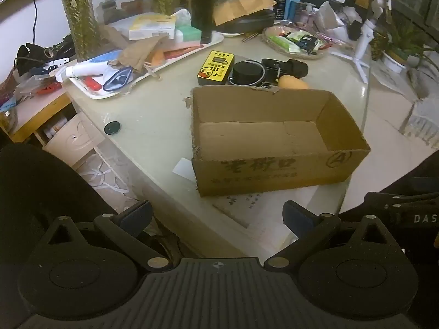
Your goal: Organize rigid objects
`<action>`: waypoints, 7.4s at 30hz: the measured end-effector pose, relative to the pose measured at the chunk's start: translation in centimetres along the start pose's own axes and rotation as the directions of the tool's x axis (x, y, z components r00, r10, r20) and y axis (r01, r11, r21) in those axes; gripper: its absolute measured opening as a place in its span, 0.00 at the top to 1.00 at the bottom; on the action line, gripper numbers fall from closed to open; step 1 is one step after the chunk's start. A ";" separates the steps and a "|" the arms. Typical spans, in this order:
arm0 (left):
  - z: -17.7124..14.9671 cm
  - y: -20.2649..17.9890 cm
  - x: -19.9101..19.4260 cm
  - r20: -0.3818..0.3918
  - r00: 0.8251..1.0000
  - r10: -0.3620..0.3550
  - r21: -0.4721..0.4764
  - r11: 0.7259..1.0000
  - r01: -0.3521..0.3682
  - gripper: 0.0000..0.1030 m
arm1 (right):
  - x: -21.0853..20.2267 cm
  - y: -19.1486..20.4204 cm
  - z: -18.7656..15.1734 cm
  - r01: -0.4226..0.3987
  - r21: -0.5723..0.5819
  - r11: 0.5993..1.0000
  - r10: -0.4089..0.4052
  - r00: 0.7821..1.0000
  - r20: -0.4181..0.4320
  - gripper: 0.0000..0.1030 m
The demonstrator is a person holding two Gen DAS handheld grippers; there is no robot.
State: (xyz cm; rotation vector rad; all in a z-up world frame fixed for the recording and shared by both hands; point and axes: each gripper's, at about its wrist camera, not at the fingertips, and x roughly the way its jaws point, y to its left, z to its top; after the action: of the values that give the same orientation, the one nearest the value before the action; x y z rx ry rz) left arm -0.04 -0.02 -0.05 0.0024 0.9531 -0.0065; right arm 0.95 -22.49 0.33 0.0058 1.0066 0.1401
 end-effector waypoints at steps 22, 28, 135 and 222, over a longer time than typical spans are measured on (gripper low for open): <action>-0.8 0.0 -0.8 0.011 0.998 -0.059 -0.008 0.998 0.059 0.00 | -1.4 2.6 -0.3 0.007 -0.088 0.996 -0.005 1.000 0.024 0.00; -0.9 0.3 -0.6 0.000 0.999 -0.047 -0.018 0.999 0.047 0.00 | -1.4 3.2 -0.5 -0.018 -0.117 0.993 0.022 0.999 0.036 0.00; 14.8 4.9 10.5 0.220 0.960 -0.175 0.054 0.984 0.167 0.00 | 21.5 -4.2 20.6 -0.196 0.309 0.931 0.249 0.957 -0.145 0.23; 20.0 2.5 16.1 0.039 0.975 -0.218 0.185 0.960 0.208 0.48 | 12.1 -4.6 18.3 -0.281 0.140 0.949 0.265 0.956 0.124 0.28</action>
State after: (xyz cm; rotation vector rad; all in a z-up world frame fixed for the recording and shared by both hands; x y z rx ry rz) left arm 25.58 2.26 -1.58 0.0665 0.8869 -0.2911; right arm 23.26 -24.52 -0.39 0.2953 0.9065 0.3108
